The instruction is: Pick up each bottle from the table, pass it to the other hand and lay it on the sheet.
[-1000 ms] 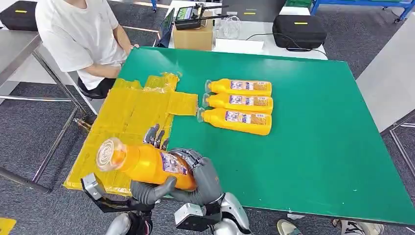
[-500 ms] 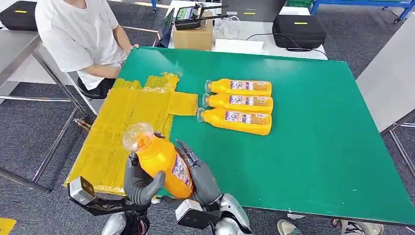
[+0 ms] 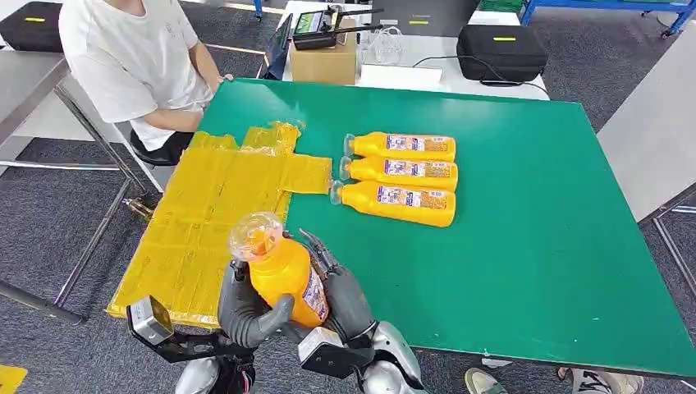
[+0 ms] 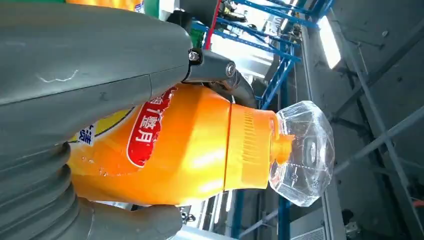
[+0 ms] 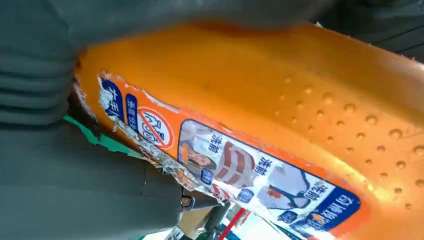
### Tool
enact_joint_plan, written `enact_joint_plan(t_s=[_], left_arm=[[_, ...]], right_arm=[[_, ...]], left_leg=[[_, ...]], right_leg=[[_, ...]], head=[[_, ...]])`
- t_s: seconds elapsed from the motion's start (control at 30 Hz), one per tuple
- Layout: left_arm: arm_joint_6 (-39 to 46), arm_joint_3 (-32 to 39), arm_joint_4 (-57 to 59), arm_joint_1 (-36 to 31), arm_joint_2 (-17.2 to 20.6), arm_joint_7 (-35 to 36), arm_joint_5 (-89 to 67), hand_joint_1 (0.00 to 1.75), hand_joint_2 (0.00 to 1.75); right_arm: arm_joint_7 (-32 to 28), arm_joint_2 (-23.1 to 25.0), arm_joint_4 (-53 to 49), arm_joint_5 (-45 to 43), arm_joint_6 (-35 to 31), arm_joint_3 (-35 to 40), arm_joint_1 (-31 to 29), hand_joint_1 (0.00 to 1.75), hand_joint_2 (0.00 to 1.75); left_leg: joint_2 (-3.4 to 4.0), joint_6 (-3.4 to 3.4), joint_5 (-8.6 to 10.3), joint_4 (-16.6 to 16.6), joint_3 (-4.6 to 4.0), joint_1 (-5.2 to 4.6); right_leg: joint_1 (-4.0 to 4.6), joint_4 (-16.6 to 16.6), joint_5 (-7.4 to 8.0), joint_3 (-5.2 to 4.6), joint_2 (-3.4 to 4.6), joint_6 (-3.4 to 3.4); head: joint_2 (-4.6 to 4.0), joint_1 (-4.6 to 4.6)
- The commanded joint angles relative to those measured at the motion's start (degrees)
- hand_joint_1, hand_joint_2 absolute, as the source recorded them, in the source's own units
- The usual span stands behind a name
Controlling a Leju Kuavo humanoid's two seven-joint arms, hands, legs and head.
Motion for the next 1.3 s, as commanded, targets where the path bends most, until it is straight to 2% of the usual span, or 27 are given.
enact_joint_plan(t_s=[0.03,0.13,0.23,0.27,0.33,0.43,0.57,1.07,1.17,1.3], left_arm=[[-1.75,-0.69,3.48,-1.73,1.09,0.52,0.66,1.75,1.75],[-3.18,-0.64,4.01,-1.81,1.10,1.44,1.54,1.75,1.75],[0.08,-0.84,5.05,-0.79,1.85,0.45,-0.62,1.75,1.75],[3.06,-0.19,5.02,-0.72,1.69,0.24,-2.53,1.75,1.75],[14.87,3.35,4.06,-1.58,1.40,-0.84,-12.13,1.75,1.75],[22.53,9.29,3.24,-4.31,3.08,-1.44,-18.63,1.75,1.75],[24.15,12.72,1.41,-4.55,4.58,-2.23,-21.15,1.75,1.75],[24.31,14.01,1.29,-4.56,3.59,-2.71,-21.92,1.75,1.75],[34.01,15.23,3.14,-6.10,4.31,-4.02,-31.27,1.75,1.75],[37.04,13.27,7.87,-8.43,7.96,-2.82,-40.47,1.75,1.75]], right_arm=[[-0.11,-0.76,-0.36,-0.71,0.94,-2.47,-1.09,0.00,0.00],[-0.99,-1.09,-0.30,-2.46,1.51,-3.41,-1.51,0.00,0.00],[-1.67,-2.04,-1.59,-2.53,1.63,-3.85,-0.63,0.00,0.00],[-1.81,-2.25,-2.00,-2.41,1.46,-3.93,-0.38,0.00,0.00],[-2.14,-3.42,-3.91,-2.25,1.07,-4.39,0.63,0.00,0.00],[-2.12,-4.93,-6.09,-2.39,1.10,-5.42,1.23,0.00,0.00],[-2.36,-5.47,-6.28,-4.24,1.74,-7.83,1.47,0.00,0.00],[-3.12,-5.04,-4.69,-4.11,1.76,-8.84,1.29,0.00,0.00],[-3.99,-5.43,-5.94,-3.55,1.59,-9.06,2.21,0.00,0.00],[-4.66,-6.30,-8.86,-3.77,2.52,-8.54,2.66,0.00,0.00]], left_leg=[[-0.12,0.18,0.00,-0.15,0.22,0.00],[-0.09,0.19,0.00,-0.18,0.24,0.00],[-0.10,0.13,0.01,-0.13,0.16,-0.02],[-0.11,0.17,0.01,-0.20,0.26,0.00],[-0.10,0.16,0.01,-0.20,0.26,0.00],[-0.11,0.09,0.03,-0.09,0.08,0.00],[-0.06,0.11,0.03,-0.12,0.13,0.00],[-0.13,0.14,0.03,-0.13,0.18,0.01],[-0.11,0.14,0.04,-0.12,0.16,0.02],[-0.12,0.11,0.04,-0.11,0.14,0.00]], right_leg=[[0.05,-0.16,-0.02,0.25,-0.08,-0.25],[0.05,-0.19,0.00,0.27,-0.06,-0.27],[0.02,-0.13,-0.01,0.19,-0.07,-0.18],[0.05,-0.21,-0.01,0.29,-0.07,-0.25],[0.05,-0.20,-0.01,0.28,-0.06,-0.24],[0.03,-0.09,0.01,0.11,-0.09,-0.15],[0.04,-0.10,0.01,0.13,-0.04,-0.20],[0.07,-0.12,-0.01,0.21,-0.09,-0.26],[0.07,-0.14,0.01,0.20,-0.07,-0.24],[0.04,-0.10,-0.01,0.17,-0.10,-0.19]], head=[[0.00,0.00],[0.00,0.00],[0.00,0.00],[0.02,0.00],[0.00,0.00],[0.00,0.00],[0.00,0.00],[0.00,0.00],[0.00,0.00],[0.00,0.00]])
